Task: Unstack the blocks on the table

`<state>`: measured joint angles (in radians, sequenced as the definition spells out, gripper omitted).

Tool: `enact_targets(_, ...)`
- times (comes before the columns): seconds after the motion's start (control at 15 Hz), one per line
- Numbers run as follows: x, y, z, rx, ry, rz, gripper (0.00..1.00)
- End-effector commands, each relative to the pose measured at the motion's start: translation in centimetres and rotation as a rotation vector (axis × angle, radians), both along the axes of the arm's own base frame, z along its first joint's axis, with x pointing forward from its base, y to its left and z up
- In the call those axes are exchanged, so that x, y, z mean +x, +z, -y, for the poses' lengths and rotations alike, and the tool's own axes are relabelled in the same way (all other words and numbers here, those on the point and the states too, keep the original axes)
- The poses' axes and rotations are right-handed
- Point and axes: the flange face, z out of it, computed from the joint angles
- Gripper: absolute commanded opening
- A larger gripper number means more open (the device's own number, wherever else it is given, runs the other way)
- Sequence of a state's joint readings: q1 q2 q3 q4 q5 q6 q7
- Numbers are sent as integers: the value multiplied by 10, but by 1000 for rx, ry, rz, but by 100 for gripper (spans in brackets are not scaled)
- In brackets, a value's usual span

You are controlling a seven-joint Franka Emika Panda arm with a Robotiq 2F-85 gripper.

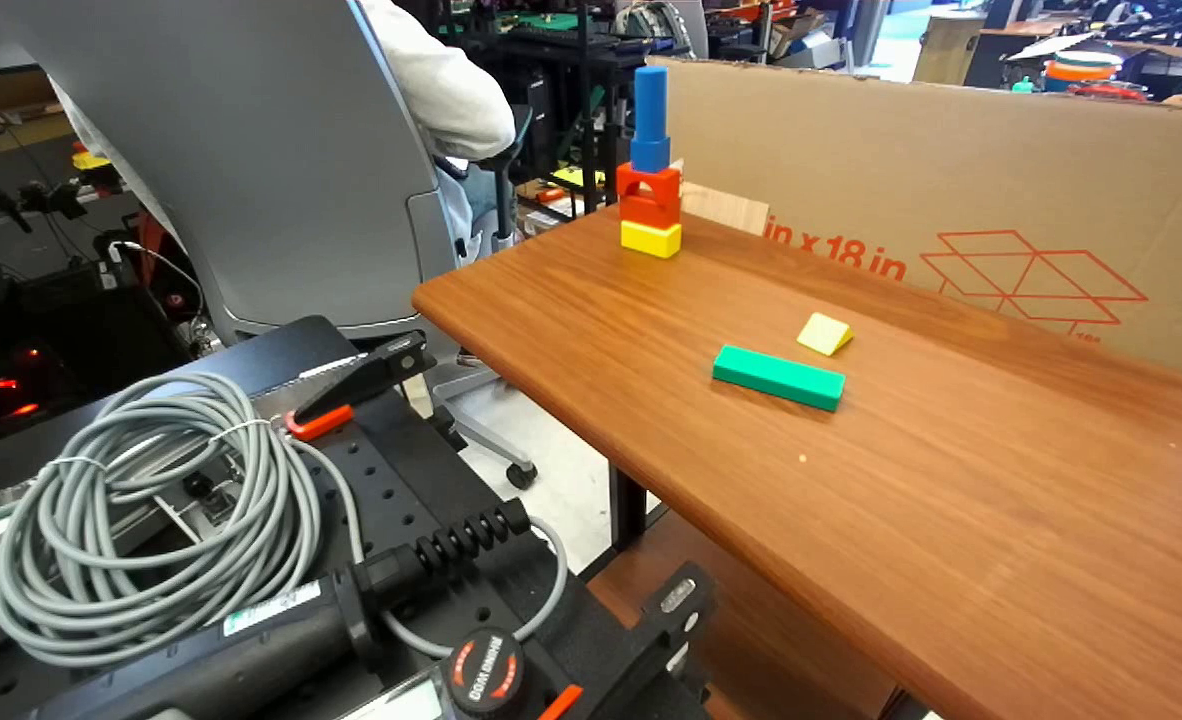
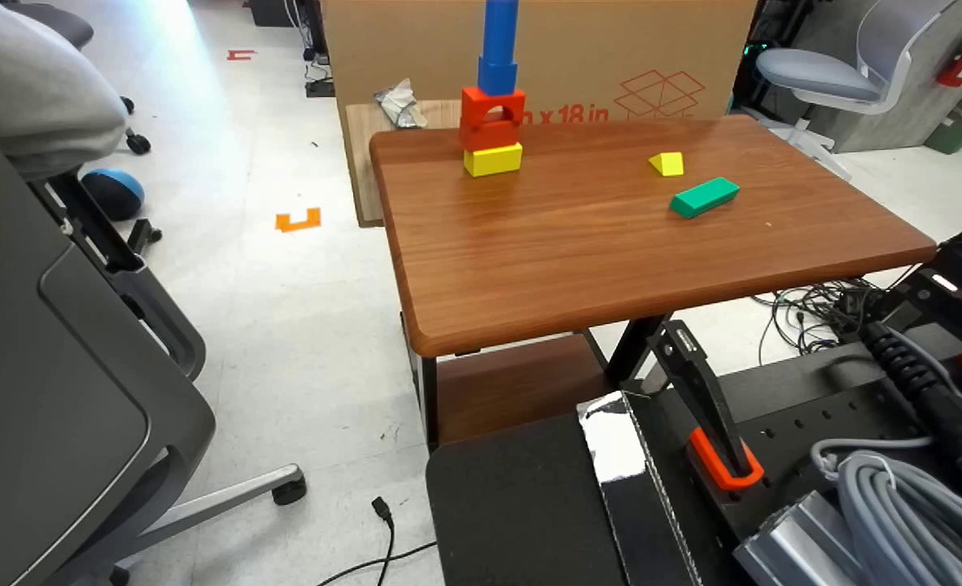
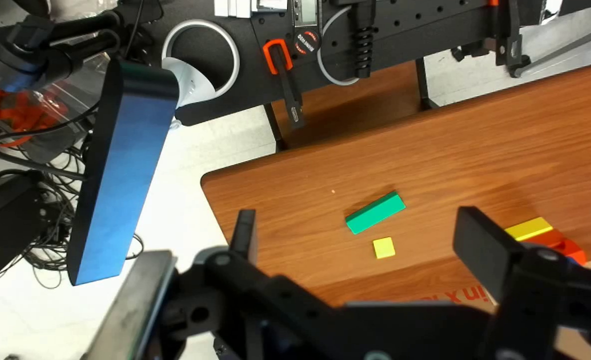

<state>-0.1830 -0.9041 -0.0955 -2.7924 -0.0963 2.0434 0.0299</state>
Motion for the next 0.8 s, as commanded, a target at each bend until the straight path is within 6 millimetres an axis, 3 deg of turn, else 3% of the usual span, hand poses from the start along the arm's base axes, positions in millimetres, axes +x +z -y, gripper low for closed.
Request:
enact_targets(0.0,0,1,0,0,0,-1,100)
enact_targets(0.2,15,10,-12,-25,24,-34,100)
enact_targets(0.4,43,24,-37,-79,94,-28,100)
enact_targets(0.73,103,48,-87,-151,247,19,100)
